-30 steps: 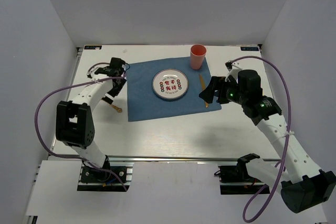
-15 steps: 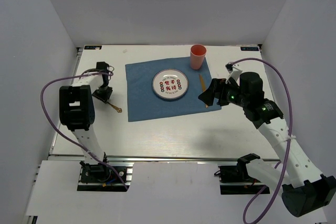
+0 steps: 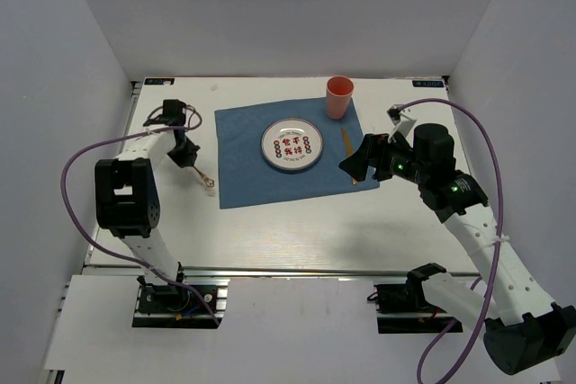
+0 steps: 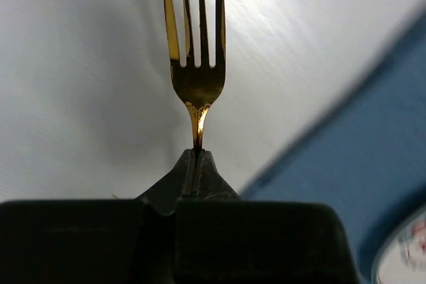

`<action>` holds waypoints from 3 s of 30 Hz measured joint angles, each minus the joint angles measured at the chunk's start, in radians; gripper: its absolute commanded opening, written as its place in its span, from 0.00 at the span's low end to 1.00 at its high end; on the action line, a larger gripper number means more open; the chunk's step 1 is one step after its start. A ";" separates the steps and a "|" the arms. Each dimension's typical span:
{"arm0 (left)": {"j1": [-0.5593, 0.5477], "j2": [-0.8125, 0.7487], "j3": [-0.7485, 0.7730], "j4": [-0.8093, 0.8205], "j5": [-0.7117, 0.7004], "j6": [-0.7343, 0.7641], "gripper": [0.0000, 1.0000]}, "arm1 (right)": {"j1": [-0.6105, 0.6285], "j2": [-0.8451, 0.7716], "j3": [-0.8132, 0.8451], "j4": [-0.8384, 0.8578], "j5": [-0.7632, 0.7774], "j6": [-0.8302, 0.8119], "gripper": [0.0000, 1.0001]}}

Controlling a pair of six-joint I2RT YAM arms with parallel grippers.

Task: Set the dinner table for one person

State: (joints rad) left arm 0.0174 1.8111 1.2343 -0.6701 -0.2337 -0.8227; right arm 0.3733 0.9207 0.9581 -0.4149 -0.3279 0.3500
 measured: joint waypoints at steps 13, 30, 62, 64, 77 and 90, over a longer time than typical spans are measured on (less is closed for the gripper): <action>-0.300 0.102 0.371 -0.151 0.169 0.415 0.00 | 0.000 -0.005 0.001 0.000 0.042 -0.077 0.89; -0.381 0.229 0.343 -0.182 0.093 0.382 0.00 | -0.003 -0.057 0.001 -0.002 0.068 -0.089 0.89; -0.393 0.261 0.323 -0.178 0.005 0.321 0.73 | -0.003 -0.057 0.001 -0.002 0.059 -0.082 0.89; -0.393 0.224 0.314 -0.192 -0.001 0.309 0.98 | -0.003 -0.057 0.002 -0.005 0.062 -0.079 0.89; -0.393 -0.578 0.209 -0.319 -0.188 0.285 0.98 | -0.001 -0.072 0.193 -0.283 0.375 -0.074 0.89; -0.380 -0.999 0.197 -0.587 -0.298 0.297 0.98 | 0.002 -0.214 0.351 -0.538 0.549 -0.106 0.89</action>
State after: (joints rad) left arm -0.3626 0.8124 1.4311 -1.2572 -0.5320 -0.5259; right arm 0.3752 0.7067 1.3090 -0.9527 0.2207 0.2440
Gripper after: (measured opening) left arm 0.982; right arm 0.893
